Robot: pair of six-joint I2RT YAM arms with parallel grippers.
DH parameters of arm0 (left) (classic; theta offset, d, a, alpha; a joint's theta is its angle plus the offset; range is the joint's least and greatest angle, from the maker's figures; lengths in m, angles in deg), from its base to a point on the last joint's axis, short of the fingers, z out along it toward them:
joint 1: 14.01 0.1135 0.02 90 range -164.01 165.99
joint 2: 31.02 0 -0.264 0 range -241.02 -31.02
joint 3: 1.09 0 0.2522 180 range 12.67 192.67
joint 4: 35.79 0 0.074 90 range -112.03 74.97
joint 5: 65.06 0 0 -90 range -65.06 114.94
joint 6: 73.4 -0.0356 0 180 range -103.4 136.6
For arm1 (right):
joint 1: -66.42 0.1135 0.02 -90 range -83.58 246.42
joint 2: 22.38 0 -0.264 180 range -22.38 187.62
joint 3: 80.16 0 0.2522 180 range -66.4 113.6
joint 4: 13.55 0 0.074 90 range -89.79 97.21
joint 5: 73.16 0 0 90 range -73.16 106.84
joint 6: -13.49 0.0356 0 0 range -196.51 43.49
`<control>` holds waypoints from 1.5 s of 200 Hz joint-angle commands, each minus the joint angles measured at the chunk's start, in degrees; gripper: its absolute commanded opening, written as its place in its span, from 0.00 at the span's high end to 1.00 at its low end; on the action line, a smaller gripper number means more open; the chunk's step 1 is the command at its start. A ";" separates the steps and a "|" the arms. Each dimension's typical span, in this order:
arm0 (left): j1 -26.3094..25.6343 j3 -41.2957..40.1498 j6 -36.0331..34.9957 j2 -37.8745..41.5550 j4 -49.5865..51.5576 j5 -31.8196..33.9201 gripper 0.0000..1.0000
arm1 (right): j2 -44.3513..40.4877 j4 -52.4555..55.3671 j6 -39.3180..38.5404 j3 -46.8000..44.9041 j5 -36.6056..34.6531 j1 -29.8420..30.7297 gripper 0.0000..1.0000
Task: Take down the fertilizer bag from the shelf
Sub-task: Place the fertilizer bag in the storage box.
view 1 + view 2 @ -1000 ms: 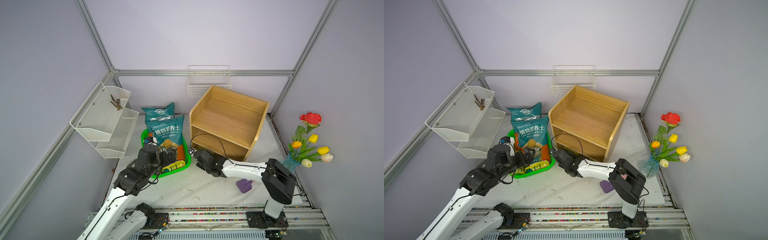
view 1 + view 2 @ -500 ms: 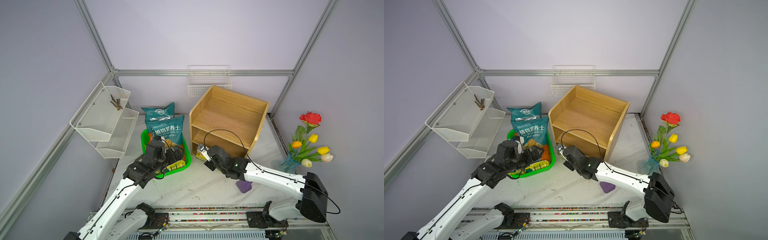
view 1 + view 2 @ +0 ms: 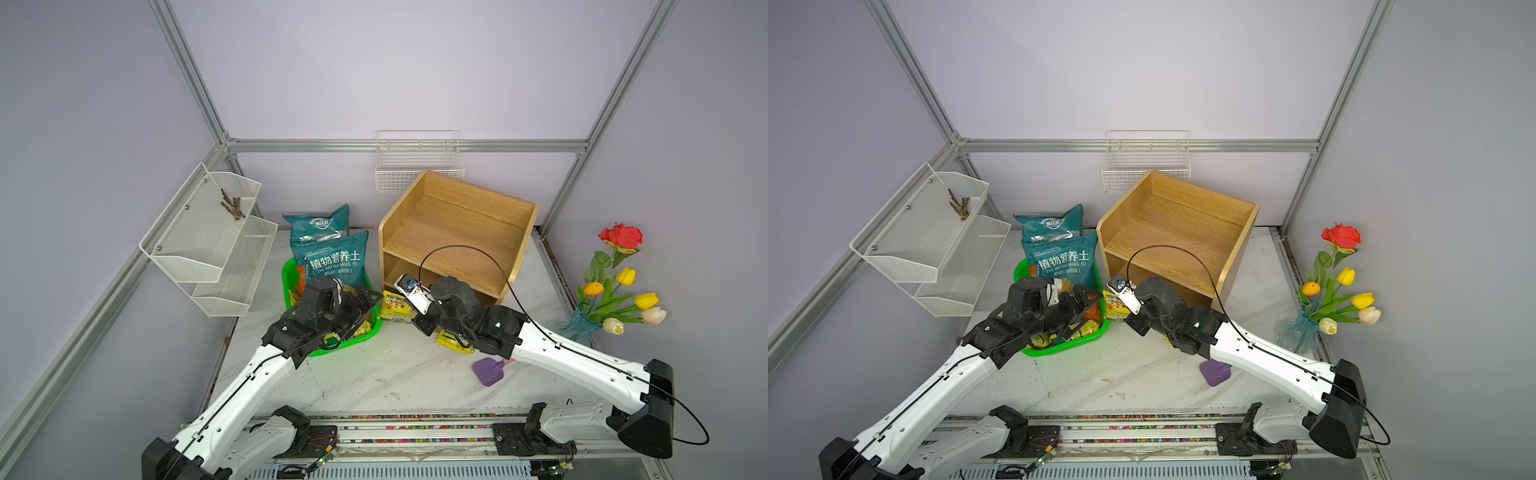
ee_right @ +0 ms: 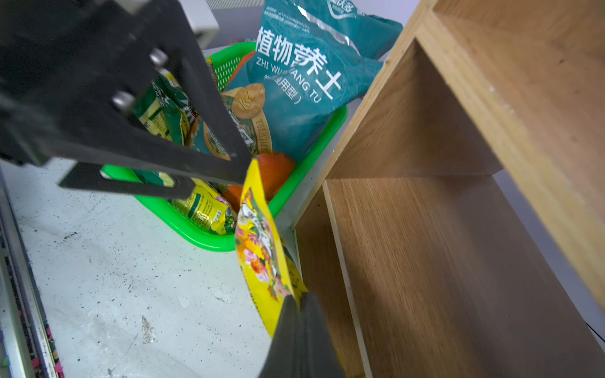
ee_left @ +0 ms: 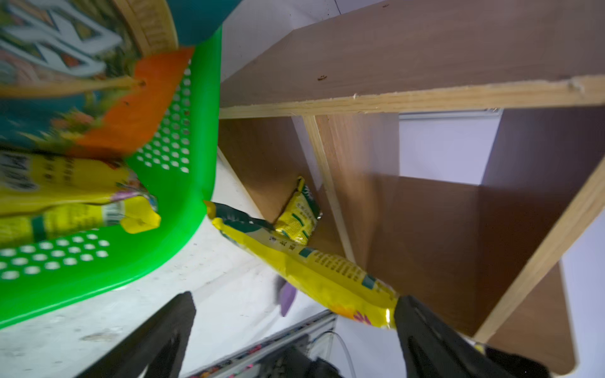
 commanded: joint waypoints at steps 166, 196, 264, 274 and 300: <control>-5.28 -15.05 43.47 6.83 -22.82 9.59 0.00 | 0.65 -16.32 -7.69 1.21 -1.12 7.23 1.00; -5.31 -15.86 43.69 7.80 -24.86 11.42 0.46 | 1.10 -16.27 -7.66 0.59 -1.99 7.34 1.00; -4.79 -17.01 38.71 15.09 -16.97 18.28 0.97 | 1.32 -17.09 -5.95 -0.51 -4.09 7.52 0.49; -3.61 -16.37 35.25 17.17 -13.19 20.14 0.98 | 0.97 -17.23 -5.74 -0.93 -5.28 7.53 0.23; 2.68 -9.33 18.21 22.07 1.34 25.02 1.00 | -0.85 -18.70 -5.89 -3.35 -10.06 7.55 0.05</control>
